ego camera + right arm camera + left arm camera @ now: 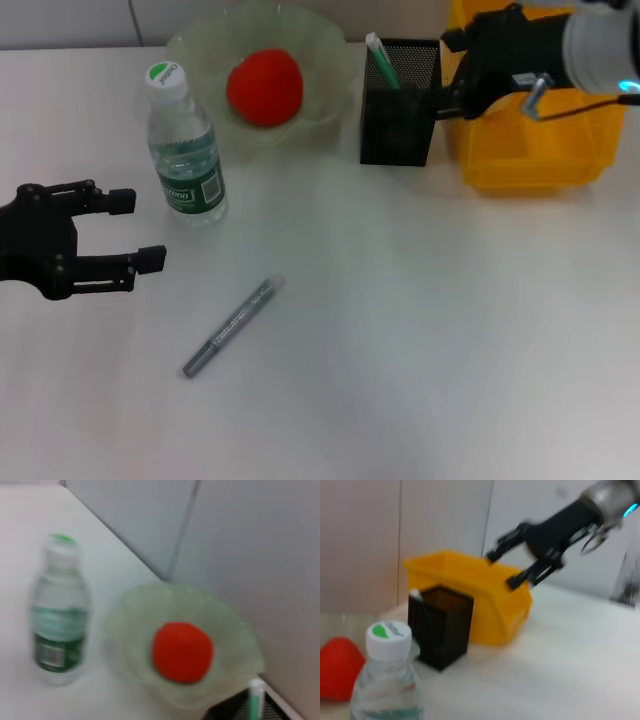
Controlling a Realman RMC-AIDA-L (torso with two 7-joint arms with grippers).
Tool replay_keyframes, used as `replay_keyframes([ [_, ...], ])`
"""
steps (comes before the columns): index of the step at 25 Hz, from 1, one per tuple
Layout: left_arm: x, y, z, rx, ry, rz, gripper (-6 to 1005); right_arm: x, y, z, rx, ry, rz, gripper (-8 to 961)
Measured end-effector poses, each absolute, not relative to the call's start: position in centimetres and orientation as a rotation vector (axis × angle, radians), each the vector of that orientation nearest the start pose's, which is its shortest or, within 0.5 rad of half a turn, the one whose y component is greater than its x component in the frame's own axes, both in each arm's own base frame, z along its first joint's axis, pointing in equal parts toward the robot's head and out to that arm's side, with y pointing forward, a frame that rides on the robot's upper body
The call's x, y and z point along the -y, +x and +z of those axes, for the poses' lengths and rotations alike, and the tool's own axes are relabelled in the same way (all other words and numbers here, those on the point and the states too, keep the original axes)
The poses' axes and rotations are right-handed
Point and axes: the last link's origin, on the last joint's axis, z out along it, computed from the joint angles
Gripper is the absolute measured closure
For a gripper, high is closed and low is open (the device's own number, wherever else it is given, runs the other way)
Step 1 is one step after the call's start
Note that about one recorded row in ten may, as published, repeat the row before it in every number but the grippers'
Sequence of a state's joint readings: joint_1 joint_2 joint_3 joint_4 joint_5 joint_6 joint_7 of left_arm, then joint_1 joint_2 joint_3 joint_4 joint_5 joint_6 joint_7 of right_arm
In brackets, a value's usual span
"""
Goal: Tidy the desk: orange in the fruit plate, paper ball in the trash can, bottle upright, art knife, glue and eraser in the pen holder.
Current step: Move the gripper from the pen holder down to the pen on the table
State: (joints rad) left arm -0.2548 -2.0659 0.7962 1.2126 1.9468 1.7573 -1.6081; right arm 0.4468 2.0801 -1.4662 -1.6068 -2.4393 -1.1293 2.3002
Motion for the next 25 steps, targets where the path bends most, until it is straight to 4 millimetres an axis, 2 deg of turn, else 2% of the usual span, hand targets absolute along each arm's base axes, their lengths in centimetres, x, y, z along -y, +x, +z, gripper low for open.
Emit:
replay_keyframes([
  [4, -28.9, -24.7, 8.5, 0.626, -2.745, -0.286, 203, -35.0, 14.2, 4.1, -0.282, -2.527, 0.124, 197],
  [10, -30.5, -22.4, 8.1, 0.762, -2.708, 0.032, 203, -31.8, 18.6, 6.2, -0.313, -2.661, 0.262, 198],
  [14, -31.6, -21.1, 7.1, 0.856, -2.672, 0.184, 204, -29.7, 21.8, 6.9, -0.317, -2.703, 0.302, 198],
  [18, -32.1, -19.7, 5.5, 0.903, -2.666, 0.287, 204, -27.9, 24.2, 7.8, -0.339, -2.76, 0.478, 197],
  [21, -32.3, -18.7, 4.2, 0.926, -2.659, 0.349, 204, -27.2, 25.5, 8.5, -0.353, -2.751, 0.585, 198],
  [25, -32.2, -17.6, 1.9, 0.932, -2.643, 0.442, 204, -26.9, 26.8, 8.8, -0.397, -2.724, 0.595, 198],
])
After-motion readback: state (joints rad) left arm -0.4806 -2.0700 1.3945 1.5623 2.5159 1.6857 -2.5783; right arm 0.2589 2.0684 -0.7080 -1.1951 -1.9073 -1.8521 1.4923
